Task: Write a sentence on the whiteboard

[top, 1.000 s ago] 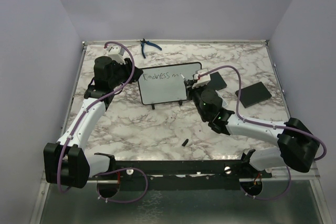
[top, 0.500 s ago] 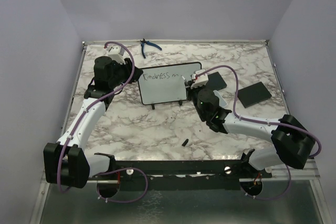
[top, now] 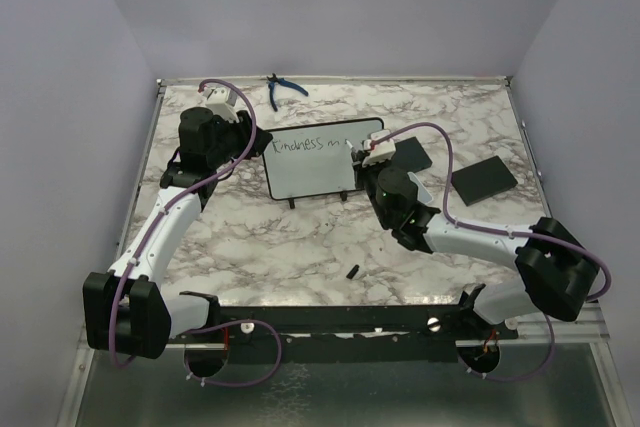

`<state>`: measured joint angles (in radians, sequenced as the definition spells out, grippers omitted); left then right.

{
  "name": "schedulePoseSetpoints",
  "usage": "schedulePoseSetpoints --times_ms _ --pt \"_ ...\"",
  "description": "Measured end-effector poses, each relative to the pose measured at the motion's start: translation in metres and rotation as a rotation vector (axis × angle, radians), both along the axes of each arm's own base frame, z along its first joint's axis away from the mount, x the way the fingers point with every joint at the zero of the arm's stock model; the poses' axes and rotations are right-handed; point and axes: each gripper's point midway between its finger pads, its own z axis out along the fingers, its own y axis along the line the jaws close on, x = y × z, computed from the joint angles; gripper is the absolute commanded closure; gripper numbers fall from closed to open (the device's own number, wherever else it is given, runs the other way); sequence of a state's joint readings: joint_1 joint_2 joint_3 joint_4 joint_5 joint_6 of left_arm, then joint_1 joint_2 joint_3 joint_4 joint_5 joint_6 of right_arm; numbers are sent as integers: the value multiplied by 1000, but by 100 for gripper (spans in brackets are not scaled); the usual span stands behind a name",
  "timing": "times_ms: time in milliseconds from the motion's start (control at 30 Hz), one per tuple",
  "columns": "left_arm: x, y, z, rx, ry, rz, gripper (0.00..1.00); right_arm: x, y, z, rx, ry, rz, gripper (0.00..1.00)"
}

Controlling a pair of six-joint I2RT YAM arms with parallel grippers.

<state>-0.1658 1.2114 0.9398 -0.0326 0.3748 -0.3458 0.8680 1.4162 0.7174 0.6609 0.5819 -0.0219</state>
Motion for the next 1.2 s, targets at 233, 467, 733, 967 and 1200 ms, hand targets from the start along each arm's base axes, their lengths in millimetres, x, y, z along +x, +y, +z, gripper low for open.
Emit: schedulePoseSetpoints --times_ms 233,467,733,967,1200 --pt "0 0 0 0 0 0 65 2 5 -4 -9 6 13 100" --pt "0 0 0 3 -2 -1 65 2 10 -10 -15 22 29 100" --pt "0 0 0 3 -2 -1 65 2 9 -11 -15 23 29 100" --pt "0 0 0 4 -3 -1 65 2 9 -11 -13 25 24 100" --pt "0 0 0 5 -4 -2 65 3 7 -11 -15 24 13 100"
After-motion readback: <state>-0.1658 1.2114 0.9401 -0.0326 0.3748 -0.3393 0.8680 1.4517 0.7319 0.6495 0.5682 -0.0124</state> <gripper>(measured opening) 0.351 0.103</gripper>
